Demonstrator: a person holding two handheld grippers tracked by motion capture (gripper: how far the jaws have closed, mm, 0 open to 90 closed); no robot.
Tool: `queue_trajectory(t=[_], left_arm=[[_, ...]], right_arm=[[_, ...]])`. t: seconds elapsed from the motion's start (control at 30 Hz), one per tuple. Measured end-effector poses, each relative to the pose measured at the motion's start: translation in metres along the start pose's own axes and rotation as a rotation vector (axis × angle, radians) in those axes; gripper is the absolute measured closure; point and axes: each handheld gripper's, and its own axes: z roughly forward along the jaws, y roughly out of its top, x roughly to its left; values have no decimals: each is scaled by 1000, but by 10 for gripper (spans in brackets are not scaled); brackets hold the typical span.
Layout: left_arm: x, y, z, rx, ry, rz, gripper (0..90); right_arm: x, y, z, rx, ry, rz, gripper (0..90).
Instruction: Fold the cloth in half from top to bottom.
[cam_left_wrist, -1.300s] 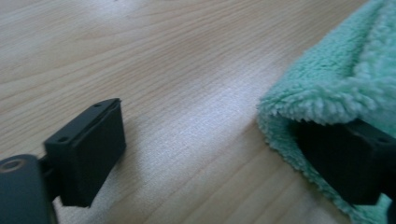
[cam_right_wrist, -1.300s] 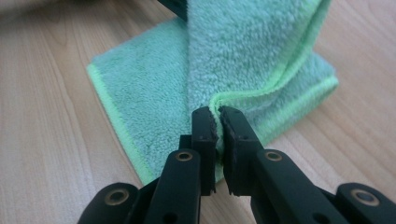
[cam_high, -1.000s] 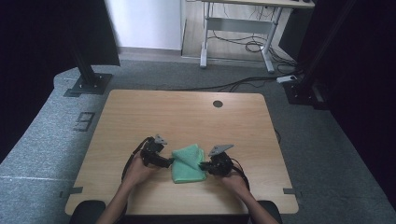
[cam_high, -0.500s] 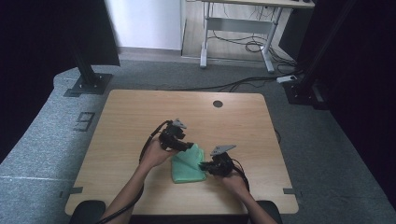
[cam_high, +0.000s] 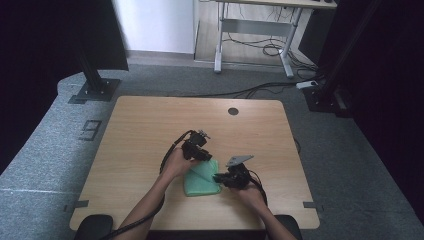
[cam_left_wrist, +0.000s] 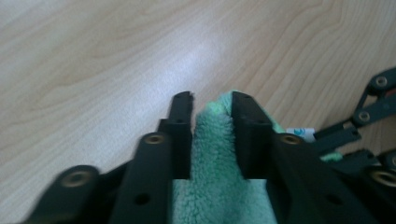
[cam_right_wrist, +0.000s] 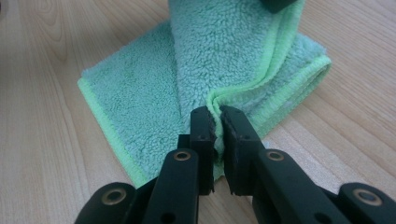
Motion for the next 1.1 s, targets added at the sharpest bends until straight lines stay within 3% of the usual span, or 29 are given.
queue_trajectory(t=[0.1,0.37,0.57,0.8,1.1], left_arm=[[-2,0,-4,2,-5,22,842],[-13,-13,-29,-53,-4,54,844],[-16,-33,-43,-91,-5,36,835],[-29,-62,-52,-111,-11,32,803],[-41,-100,-54,-103,-31,26,699]], right_arm=[[-1,0,0,-3,3,3,817],[1,2,-4,4,-8,3,689],[-5,1,-15,-28,-10,45,584],[-8,0,-31,-56,-5,39,461],[-14,1,-38,-55,-65,45,413]])
